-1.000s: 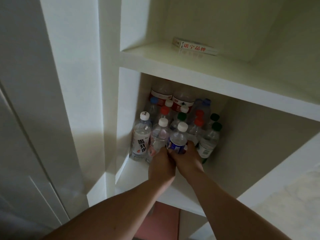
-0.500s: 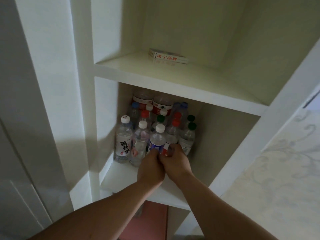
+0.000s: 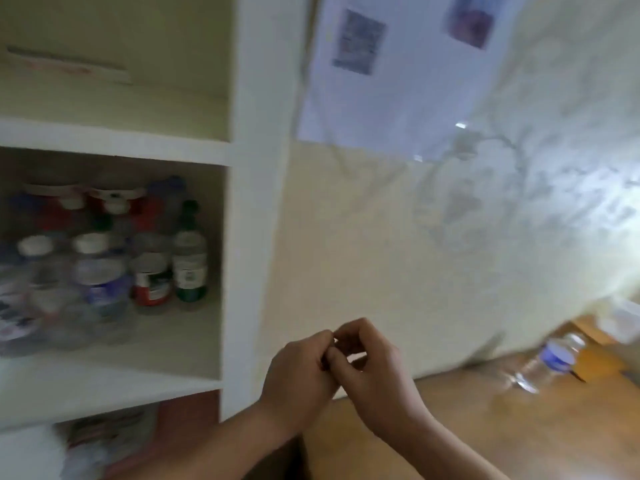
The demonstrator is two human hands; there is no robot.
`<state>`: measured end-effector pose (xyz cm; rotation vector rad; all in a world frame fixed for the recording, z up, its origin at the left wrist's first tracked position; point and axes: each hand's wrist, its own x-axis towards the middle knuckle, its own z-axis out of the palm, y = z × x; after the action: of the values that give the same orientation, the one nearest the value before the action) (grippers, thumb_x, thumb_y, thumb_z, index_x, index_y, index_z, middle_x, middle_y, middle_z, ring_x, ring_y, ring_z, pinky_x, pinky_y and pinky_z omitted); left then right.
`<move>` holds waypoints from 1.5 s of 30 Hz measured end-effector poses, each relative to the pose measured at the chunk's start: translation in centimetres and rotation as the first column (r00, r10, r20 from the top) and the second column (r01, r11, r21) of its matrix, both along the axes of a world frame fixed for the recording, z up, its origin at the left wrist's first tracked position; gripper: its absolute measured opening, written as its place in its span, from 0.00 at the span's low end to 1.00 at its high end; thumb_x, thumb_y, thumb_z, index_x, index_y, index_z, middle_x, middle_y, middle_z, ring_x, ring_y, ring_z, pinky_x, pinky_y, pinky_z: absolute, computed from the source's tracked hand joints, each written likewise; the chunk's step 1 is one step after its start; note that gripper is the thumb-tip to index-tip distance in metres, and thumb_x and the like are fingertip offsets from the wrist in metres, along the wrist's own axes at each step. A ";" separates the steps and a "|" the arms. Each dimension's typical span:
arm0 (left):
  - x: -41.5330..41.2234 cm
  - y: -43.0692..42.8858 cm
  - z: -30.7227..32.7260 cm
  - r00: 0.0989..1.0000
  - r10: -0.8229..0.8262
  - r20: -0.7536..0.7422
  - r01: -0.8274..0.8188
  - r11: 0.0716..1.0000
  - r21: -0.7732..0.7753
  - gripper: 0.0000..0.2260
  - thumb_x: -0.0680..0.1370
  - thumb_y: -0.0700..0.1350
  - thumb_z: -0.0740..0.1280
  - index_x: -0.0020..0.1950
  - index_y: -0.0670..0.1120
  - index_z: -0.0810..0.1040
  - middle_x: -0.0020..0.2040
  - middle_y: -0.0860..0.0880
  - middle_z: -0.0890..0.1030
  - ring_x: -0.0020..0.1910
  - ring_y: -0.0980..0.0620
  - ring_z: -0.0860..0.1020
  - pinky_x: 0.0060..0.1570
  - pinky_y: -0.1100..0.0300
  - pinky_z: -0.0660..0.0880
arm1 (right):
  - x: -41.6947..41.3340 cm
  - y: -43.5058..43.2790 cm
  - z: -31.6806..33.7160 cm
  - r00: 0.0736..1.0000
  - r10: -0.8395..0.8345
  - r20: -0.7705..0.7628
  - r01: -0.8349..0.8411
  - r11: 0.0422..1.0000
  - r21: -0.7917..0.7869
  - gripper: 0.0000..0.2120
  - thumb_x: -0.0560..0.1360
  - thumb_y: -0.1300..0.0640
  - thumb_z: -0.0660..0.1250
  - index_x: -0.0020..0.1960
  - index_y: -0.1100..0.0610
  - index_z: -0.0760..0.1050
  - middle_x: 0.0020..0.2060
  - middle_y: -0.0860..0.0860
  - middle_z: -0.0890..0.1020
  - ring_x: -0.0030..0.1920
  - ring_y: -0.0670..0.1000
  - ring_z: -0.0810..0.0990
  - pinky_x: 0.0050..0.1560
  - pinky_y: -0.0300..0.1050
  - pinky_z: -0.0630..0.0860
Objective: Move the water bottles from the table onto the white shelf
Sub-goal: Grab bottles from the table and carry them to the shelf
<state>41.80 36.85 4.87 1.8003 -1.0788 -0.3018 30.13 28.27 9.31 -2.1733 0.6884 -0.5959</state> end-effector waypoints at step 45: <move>-31.8 -55.4 -15.5 0.941 -0.338 0.017 0.262 0.757 0.598 0.40 0.76 0.49 0.73 0.84 0.58 0.56 0.78 0.51 0.73 0.70 0.44 0.78 0.66 0.51 0.78 | -33.8 -55.0 -20.8 0.801 -0.581 -0.147 0.598 0.786 0.155 0.29 0.74 0.55 0.77 0.70 0.47 0.69 0.63 0.50 0.78 0.57 0.53 0.79 0.49 0.47 0.74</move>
<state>10.00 -18.57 -10.59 2.2047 -1.4855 -0.8072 -3.69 -26.70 -11.53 -1.7885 1.4471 -0.7091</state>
